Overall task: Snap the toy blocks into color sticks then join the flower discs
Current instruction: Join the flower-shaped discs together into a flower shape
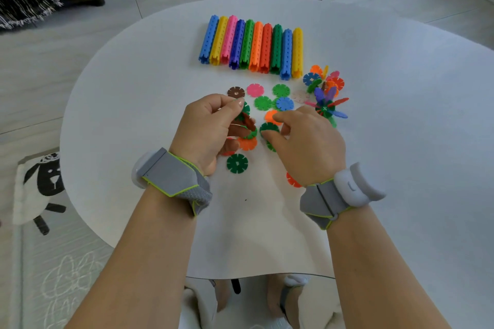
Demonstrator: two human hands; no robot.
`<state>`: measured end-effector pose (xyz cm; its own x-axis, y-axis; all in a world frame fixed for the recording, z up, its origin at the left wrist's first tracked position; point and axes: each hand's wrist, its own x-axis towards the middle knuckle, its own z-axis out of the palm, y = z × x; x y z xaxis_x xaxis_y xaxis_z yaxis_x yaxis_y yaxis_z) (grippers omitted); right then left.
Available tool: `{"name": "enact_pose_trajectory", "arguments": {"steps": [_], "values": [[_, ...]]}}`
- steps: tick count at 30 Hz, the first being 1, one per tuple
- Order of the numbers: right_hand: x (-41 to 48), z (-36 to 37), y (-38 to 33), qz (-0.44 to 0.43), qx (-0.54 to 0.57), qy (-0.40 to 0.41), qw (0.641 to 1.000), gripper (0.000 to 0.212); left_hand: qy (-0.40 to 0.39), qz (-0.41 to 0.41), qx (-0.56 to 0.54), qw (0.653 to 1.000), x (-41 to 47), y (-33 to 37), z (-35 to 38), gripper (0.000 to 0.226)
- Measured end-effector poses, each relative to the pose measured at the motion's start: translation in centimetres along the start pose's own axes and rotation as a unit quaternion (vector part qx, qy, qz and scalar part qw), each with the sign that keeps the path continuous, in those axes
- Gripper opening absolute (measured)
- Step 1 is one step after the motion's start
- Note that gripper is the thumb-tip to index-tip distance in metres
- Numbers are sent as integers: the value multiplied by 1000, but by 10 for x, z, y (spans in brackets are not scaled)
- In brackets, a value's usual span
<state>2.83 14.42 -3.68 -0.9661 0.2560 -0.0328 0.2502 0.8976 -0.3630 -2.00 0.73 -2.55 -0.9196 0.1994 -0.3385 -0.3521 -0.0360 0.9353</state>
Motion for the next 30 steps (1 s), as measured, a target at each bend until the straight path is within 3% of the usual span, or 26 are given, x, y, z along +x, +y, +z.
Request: {"name": "enact_pose_trajectory", "arguments": {"steps": [8, 13, 16, 30], "values": [[5, 0, 0, 18, 30, 4, 999, 22, -28, -15, -7, 999, -2, 2, 1, 18], [0, -8, -4, 5, 247, 90, 965, 9, -34, -6, 8, 999, 0, -1, 0, 26], [-5, -8, -7, -11, 337, 73, 939, 12, -29, -1, 14, 999, 1, -2, 1, 25], [-8, 4, -3, -141, 245, 95, 954, 1, -18, 10, 34, 999, 3, -6, 3, 30]]}}
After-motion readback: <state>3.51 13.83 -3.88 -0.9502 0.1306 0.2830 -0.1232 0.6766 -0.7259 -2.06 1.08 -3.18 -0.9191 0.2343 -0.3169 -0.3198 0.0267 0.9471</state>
